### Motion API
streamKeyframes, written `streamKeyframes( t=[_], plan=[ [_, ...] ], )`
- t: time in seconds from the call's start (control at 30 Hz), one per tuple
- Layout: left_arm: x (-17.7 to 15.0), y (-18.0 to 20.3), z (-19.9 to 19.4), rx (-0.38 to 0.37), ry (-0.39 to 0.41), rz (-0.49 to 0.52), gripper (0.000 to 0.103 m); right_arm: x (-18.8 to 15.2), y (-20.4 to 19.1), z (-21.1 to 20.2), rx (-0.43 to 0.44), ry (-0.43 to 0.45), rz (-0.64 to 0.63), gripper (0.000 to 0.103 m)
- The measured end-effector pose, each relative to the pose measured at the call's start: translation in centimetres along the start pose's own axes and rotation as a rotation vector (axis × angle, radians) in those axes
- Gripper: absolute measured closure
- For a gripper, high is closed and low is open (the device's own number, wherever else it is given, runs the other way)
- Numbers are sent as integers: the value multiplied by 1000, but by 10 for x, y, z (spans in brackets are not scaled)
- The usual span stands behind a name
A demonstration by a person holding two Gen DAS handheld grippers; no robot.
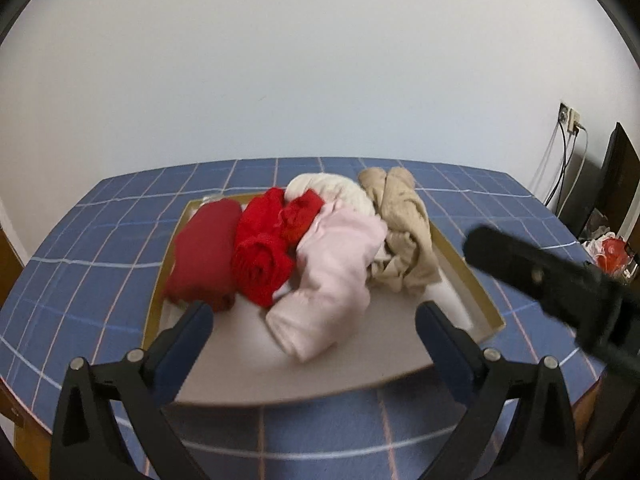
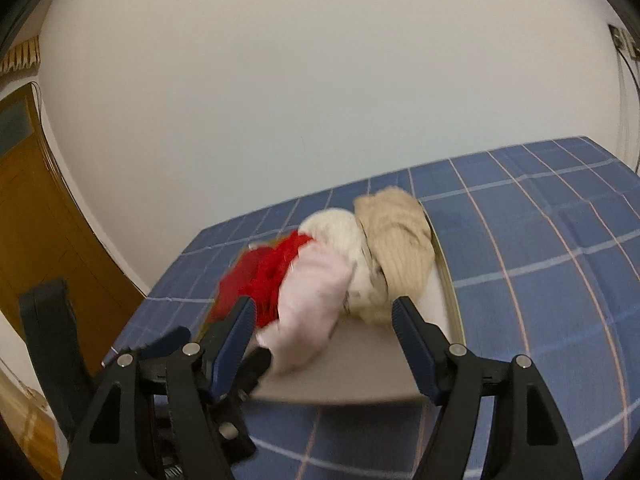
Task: Take underwear out of drawer
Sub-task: 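Lower both items into the tray and open both tools, then lower both tools back toward the open drawer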
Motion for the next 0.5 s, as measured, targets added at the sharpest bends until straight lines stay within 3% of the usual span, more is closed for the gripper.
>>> streamKeyframes(
  t=[0.5],
  plan=[
    [-42, -27, -36, 44, 89, -5, 0, -53, -24, -41, -95, 54, -27, 30]
  ],
)
Point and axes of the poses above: each gripper's, at about its wrist camera, not at the fingertips, and z roughly the way its jaws point, y to its right, x to its top, the point moved 1 cm from there along z, roughly the way its jaws point, and after that the axes turned 14 degrees about -z, right-handed, at the moved point
